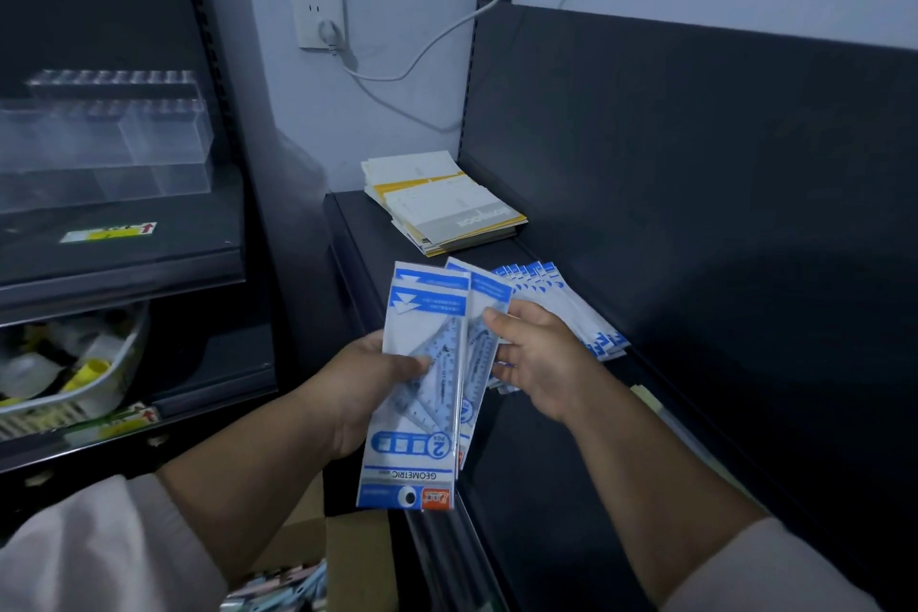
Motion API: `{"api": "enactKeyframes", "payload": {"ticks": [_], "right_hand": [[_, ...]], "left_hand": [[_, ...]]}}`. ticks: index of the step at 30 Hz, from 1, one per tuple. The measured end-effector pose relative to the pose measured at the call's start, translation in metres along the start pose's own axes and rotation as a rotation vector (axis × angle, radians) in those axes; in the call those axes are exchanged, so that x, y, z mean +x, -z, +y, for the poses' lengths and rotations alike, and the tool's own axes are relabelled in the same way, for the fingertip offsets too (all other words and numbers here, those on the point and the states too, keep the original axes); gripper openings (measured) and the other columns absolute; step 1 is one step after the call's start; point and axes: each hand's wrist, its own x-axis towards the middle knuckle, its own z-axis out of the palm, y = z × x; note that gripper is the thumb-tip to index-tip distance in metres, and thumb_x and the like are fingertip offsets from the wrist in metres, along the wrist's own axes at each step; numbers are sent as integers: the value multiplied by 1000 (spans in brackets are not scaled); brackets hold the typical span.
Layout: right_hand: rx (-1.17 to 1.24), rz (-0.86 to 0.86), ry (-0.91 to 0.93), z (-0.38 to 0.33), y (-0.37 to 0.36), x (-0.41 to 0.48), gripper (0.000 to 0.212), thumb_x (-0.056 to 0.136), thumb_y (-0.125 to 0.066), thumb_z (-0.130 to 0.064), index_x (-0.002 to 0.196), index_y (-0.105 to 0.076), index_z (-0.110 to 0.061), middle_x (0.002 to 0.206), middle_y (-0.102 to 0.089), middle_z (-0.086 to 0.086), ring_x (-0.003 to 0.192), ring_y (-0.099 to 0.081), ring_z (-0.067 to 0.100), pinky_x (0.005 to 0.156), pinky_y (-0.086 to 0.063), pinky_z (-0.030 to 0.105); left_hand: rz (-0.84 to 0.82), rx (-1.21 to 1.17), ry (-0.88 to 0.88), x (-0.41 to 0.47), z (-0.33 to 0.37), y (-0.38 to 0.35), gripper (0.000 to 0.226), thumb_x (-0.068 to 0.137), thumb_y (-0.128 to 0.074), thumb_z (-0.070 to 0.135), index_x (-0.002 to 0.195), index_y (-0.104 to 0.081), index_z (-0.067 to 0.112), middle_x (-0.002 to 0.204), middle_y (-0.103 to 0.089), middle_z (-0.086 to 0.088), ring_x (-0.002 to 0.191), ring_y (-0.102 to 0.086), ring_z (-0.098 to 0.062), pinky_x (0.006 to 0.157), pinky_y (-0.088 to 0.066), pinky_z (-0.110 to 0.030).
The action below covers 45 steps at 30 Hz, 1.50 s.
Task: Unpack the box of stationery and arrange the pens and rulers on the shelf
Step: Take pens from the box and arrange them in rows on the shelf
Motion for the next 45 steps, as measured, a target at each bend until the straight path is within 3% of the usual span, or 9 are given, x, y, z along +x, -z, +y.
{"api": "enactKeyframes", "payload": {"ticks": [9, 13, 18, 25, 31, 34, 39, 42, 45], "right_hand": [[161, -100, -27, 6, -6, -30, 27, 98, -44, -3, 122, -55, -10, 120, -64, 19, 112, -60, 35, 99, -46, 50], [-63, -22, 10, -1, 7, -43, 25, 94, -56, -14, 119, -53, -14, 120, -63, 9, 104, -62, 23, 96, -47, 41], [-442, 130, 173, -9, 35, -52, 82, 81, -75, -22, 147, -26, -28, 132, -39, -7, 122, -39, 12, 103, -38, 35], [-655, -125, 12, 10, 27, -61, 22, 84, -70, -16, 105, -63, -18, 90, -68, 0, 79, -60, 11, 73, -49, 26], [-497, 63, 12, 17, 29, -47, 14, 81, -72, -12, 92, -64, -16, 90, -71, 9, 83, -66, 22, 74, -55, 33], [-280, 231, 15, 17, 25, -33, 11, 85, -68, -5, 85, -61, -14, 78, -67, 5, 67, -63, 18, 51, -51, 21], [-109, 390, 24, 26, 0, 3, 14, 83, -67, -6, 89, -63, -18, 94, -71, 8, 85, -68, 29, 78, -58, 44], [-88, 438, 51, 29, -19, 25, 15, 86, -63, -7, 83, -58, -21, 90, -67, 1, 78, -65, 20, 65, -54, 31], [-171, 491, 72, 33, -36, 44, 17, 86, -59, -9, 101, -58, -18, 102, -67, 4, 87, -63, 22, 79, -53, 34]], "left_hand": [[-177, 232, -47, -6, -5, -22, 20, 95, -50, 2, 112, -59, 8, 102, -70, -21, 84, -67, -29, 77, -57, -41], [-191, 417, -139, -3, -8, -26, 21, 89, -58, 8, 110, -60, 10, 94, -65, -21, 81, -56, -28, 76, -48, -42], [-172, 785, -263, 1, -6, -24, 9, 80, -69, 6, 83, -64, 13, 72, -62, -1, 66, -55, -11, 68, -45, -27], [-92, 1076, -370, 5, 2, -29, 18, 66, -78, 16, 76, -63, 15, 75, -67, -3, 69, -59, -14, 72, -51, -34], [287, 1284, -570, 1, 0, -28, 65, 70, -74, 41, 129, -48, 34, 126, -55, 5, 122, -46, -21, 102, -34, -33], [459, 1243, -685, 0, 2, -12, 70, 77, -70, 40, 139, -39, 29, 141, -42, 2, 131, -34, -22, 106, -26, -35], [543, 1273, -646, -3, 3, 16, 67, 83, -66, 39, 141, -37, 26, 144, -40, 2, 134, -31, -22, 107, -26, -37], [546, 1306, -597, -3, 2, 32, 67, 84, -63, 43, 142, -36, 25, 144, -40, 2, 134, -31, -22, 107, -26, -36], [526, 1334, -541, -4, 1, 44, 65, 87, -58, 46, 144, -31, 27, 146, -37, 4, 135, -28, -19, 108, -25, -35]]}}
